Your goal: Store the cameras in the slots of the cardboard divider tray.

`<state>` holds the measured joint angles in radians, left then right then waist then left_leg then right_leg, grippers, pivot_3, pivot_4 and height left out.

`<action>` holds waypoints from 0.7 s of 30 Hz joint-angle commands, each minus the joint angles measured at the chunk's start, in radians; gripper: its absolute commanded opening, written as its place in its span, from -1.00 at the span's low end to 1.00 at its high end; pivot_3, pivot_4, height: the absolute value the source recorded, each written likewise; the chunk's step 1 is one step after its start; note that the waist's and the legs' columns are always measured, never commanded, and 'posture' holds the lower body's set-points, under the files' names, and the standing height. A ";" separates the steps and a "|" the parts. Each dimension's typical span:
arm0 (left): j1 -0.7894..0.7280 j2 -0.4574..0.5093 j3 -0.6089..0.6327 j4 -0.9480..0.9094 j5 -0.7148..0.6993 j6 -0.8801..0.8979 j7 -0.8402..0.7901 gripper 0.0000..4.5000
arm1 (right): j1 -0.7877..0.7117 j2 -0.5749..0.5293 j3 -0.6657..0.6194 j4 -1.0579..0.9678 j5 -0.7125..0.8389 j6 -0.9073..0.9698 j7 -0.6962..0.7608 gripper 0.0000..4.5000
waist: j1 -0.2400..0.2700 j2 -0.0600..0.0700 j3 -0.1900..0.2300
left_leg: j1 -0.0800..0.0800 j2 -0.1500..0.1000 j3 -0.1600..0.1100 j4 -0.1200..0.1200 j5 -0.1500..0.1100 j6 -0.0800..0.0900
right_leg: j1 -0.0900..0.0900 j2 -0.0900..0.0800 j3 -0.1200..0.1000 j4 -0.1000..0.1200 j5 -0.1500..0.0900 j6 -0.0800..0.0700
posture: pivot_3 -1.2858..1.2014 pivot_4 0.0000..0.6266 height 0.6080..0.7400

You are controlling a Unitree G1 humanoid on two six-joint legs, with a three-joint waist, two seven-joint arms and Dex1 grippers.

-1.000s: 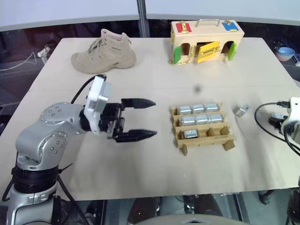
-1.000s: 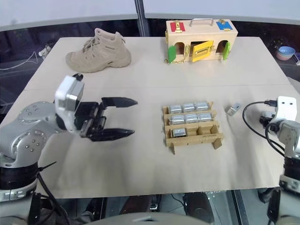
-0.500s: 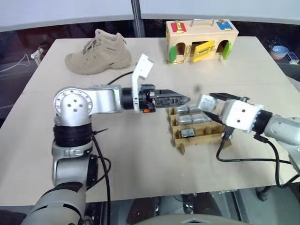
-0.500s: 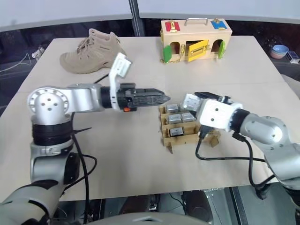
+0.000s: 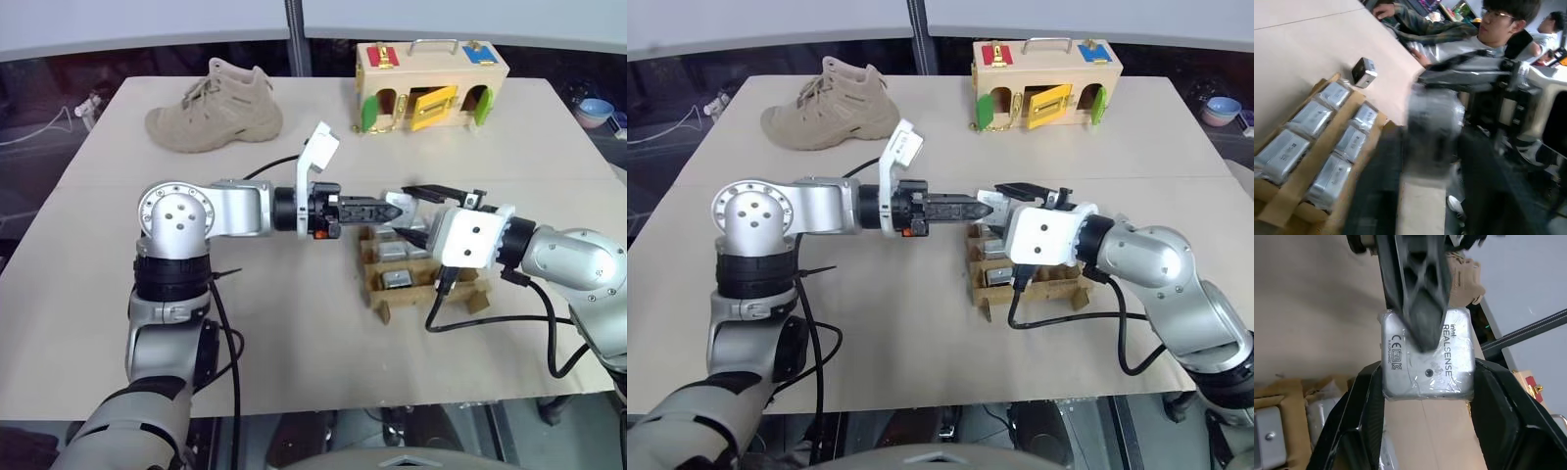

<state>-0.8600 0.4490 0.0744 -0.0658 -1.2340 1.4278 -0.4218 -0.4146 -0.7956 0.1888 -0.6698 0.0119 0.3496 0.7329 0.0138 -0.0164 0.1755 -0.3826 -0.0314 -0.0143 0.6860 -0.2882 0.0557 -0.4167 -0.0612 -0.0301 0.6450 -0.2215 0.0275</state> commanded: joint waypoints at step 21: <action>-0.111 -0.025 -0.623 0.081 0.700 -0.584 -0.561 -0.68 | 0.848 0.134 -0.915 -0.186 0.525 0.116 0.208 0.98 | 0.002 0.003 -0.001 | 0.003 0.001 0.001 -0.001 0.000 0.001 | 0.004 0.001 0.001 -0.002 0.000 0.000 | 0.03 -0.52 1.00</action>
<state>-0.9439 0.4282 -0.5335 0.0090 -0.5838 0.9017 -0.9440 0.4318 -0.6640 -0.6901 -0.8183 0.5112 0.4905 0.9507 0.0163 -0.0134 0.1747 -0.3798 -0.0305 -0.0124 0.6851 -0.2883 0.0567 -0.4125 -0.0604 -0.0286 0.6434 -0.2216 0.0274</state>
